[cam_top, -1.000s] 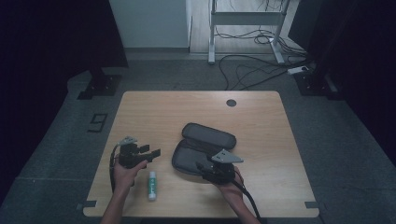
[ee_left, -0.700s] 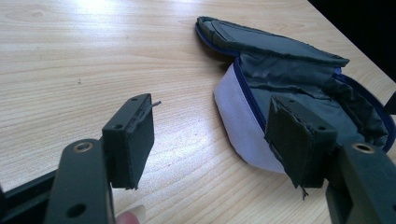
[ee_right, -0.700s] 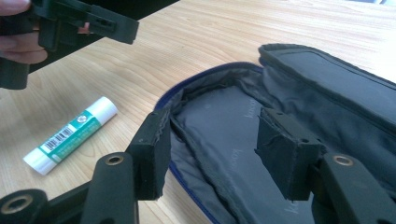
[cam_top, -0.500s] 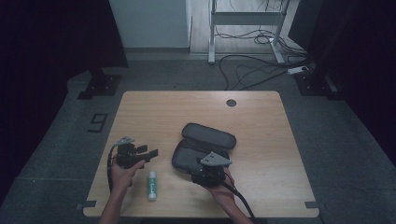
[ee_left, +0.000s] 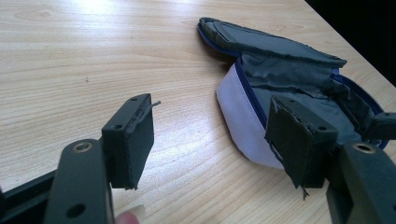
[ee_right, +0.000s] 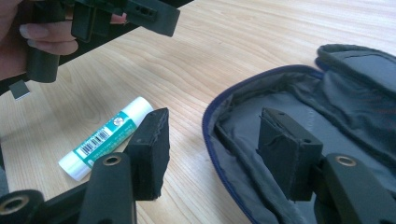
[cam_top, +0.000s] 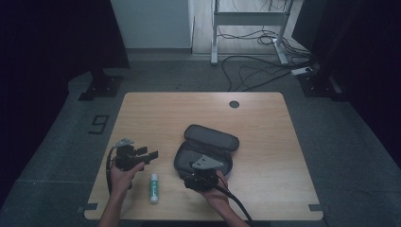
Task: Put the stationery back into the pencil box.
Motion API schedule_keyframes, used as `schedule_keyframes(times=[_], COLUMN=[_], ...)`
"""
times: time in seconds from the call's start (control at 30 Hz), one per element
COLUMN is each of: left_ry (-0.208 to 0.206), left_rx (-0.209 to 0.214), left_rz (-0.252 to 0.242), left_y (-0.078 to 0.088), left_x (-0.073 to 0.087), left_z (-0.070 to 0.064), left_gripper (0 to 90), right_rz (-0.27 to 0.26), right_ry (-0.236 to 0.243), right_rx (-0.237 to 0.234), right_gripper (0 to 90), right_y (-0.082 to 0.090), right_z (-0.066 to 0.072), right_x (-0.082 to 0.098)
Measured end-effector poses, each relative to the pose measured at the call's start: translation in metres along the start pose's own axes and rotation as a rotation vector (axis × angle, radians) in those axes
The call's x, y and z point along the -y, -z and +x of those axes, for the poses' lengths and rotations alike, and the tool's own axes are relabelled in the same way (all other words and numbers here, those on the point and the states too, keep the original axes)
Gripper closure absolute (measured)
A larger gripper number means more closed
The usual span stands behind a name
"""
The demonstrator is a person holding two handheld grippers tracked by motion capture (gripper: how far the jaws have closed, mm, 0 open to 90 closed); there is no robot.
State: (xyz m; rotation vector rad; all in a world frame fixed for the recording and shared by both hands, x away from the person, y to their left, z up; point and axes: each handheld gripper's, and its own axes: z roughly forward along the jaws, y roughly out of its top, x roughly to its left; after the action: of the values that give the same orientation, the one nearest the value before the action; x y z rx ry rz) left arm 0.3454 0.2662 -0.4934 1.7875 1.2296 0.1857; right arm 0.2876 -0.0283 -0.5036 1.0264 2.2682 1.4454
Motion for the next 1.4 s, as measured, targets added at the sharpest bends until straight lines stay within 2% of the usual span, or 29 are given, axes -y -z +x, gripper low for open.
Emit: schedule_keyframes(times=[0.33, 1.03, 1.27, 1.4], left_ry=[0.006, 0.013, 0.016, 0.011], left_rx=[-0.002, 0.001, 0.001, 0.001], left_rz=[-0.001, 0.007, 0.006, 0.008], left_y=[0.002, 0.005, 0.006, 0.006], left_x=[0.001, 0.001, 0.001, 0.001], left_z=[0.001, 0.006, 0.007, 0.007], left_gripper=[32.6, 32.6, 32.6, 32.6], right_rz=[0.020, 0.085, 0.119, 0.154], right_ry=[0.017, 0.047, 0.064, 0.066], right_rx=[-0.054, -0.119, -0.126, -0.112], right_gripper=[42.8, 43.0, 43.1, 43.1], right_y=[-0.020, -0.056, -0.070, -0.078], right_z=[0.021, 0.055, 0.067, 0.073], right_x=[-0.001, -0.005, -0.003, -0.001])
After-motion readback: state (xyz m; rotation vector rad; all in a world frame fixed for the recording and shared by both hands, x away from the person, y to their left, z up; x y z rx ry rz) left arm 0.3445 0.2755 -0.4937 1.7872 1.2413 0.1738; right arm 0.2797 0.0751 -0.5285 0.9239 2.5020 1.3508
